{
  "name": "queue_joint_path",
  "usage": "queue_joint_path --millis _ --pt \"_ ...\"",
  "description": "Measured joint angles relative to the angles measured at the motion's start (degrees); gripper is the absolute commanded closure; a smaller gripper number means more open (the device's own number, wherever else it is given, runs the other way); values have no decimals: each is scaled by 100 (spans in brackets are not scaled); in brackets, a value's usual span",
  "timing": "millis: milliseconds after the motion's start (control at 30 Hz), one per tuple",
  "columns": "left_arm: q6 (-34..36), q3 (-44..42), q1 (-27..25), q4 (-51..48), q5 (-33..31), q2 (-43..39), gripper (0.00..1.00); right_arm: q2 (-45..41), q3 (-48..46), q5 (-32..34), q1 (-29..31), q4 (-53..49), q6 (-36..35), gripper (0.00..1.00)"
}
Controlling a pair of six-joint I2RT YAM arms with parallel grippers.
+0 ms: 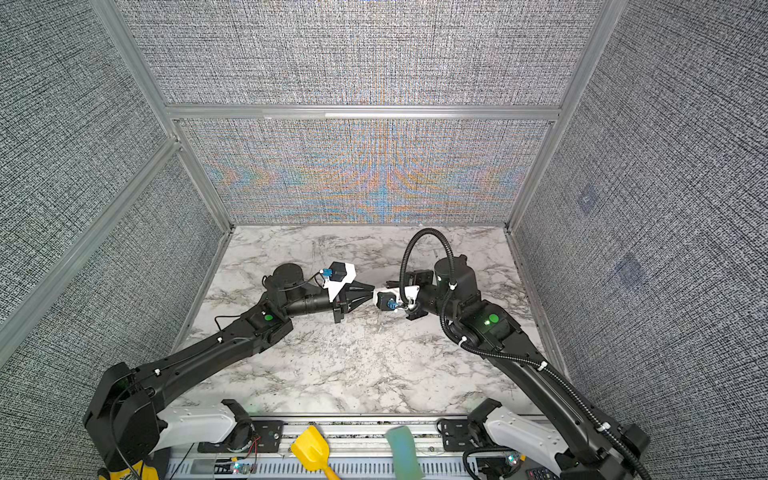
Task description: Remove the keys from the keyring
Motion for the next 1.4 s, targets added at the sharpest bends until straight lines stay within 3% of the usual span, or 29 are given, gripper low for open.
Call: queue_joint_path --millis 400,867,1100,1400 --pt "831 446 -2 -721 -304 -149 69 76 310 -365 4 -549 -514 100" --pt "2100 1049 -7 -1786 -433 245 66 127 442 -605 101 -656 -730 100" --pt "2400 1294 -2 -2039 -380 396 66 155 479 -595 184 -669 -844 100" --pt "2332 1067 2 -2065 125 348 66 85 350 -468 219 -590 -949 100"
